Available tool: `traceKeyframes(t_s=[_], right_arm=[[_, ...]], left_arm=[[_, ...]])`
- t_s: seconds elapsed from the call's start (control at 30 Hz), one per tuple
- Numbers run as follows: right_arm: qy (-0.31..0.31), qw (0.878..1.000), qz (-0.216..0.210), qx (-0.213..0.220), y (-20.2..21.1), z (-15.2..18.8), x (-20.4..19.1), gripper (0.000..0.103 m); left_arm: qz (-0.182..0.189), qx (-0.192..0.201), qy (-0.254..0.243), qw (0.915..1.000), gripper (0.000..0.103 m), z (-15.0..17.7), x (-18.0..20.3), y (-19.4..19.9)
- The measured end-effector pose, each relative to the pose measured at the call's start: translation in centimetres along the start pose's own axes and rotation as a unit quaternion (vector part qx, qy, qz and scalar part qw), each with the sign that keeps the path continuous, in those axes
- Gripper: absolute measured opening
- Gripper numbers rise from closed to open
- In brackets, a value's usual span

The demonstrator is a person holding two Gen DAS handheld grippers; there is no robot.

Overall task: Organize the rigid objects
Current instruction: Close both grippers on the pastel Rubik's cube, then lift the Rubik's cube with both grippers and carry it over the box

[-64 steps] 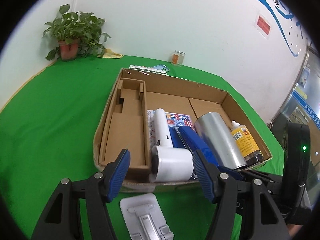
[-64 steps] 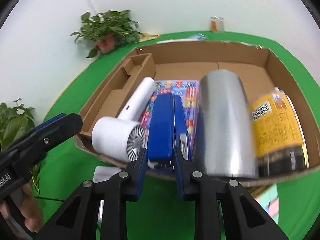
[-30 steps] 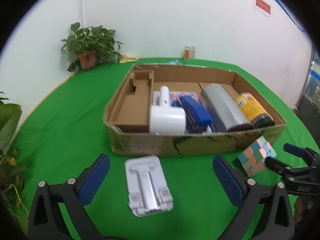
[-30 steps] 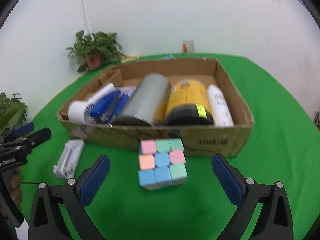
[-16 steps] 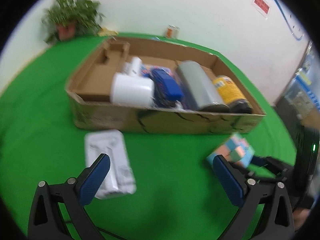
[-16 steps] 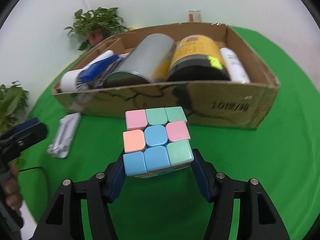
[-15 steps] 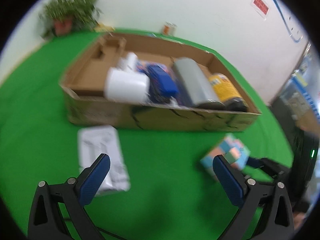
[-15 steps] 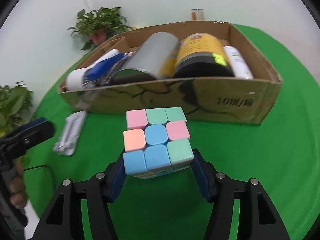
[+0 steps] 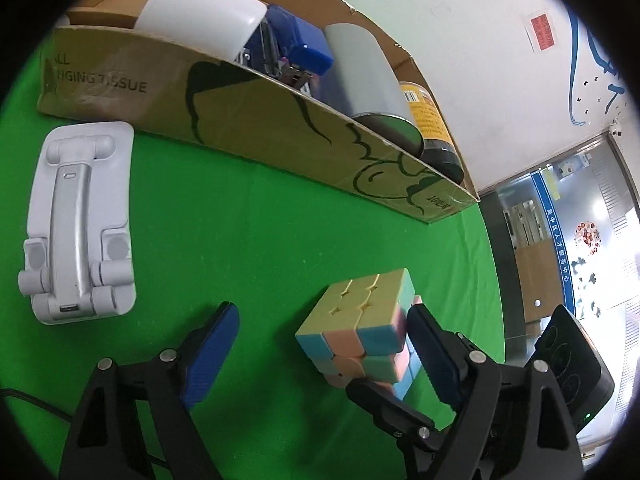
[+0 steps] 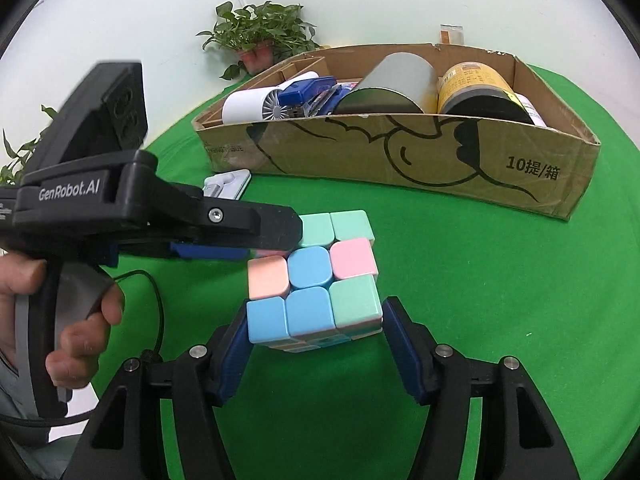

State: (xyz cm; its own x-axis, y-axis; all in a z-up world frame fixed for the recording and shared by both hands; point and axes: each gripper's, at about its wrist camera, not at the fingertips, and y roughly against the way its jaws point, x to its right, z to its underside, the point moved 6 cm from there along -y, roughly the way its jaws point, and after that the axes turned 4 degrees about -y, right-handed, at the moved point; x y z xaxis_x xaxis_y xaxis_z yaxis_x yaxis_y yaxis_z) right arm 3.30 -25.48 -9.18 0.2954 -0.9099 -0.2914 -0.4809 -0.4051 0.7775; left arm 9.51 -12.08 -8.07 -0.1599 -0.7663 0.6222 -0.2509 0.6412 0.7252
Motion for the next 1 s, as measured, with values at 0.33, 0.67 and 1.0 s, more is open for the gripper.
traceKeyframes(t_s=[0.33,0.67,1.0], right_arm=[[-0.010,1.000,0.000,-0.003,-0.4,-0.8,0.2,0.061],[0.057,0.998,-0.002,0.025,0.7,-1.4,-1.1,0.078],[0.028,1.000,-0.004,-0.013,-1.2,-0.8,-1.8,0.059]], left_arm=[[0.007,0.000,0.030,0.9995,0.084,0.0,-1.1,-0.2],[0.007,-0.026,0.021,0.9994,0.083,0.9,-0.7,-0.2],[0.086,-0.066,0.092,0.9898,0.083,2.8,0.3,-1.7]])
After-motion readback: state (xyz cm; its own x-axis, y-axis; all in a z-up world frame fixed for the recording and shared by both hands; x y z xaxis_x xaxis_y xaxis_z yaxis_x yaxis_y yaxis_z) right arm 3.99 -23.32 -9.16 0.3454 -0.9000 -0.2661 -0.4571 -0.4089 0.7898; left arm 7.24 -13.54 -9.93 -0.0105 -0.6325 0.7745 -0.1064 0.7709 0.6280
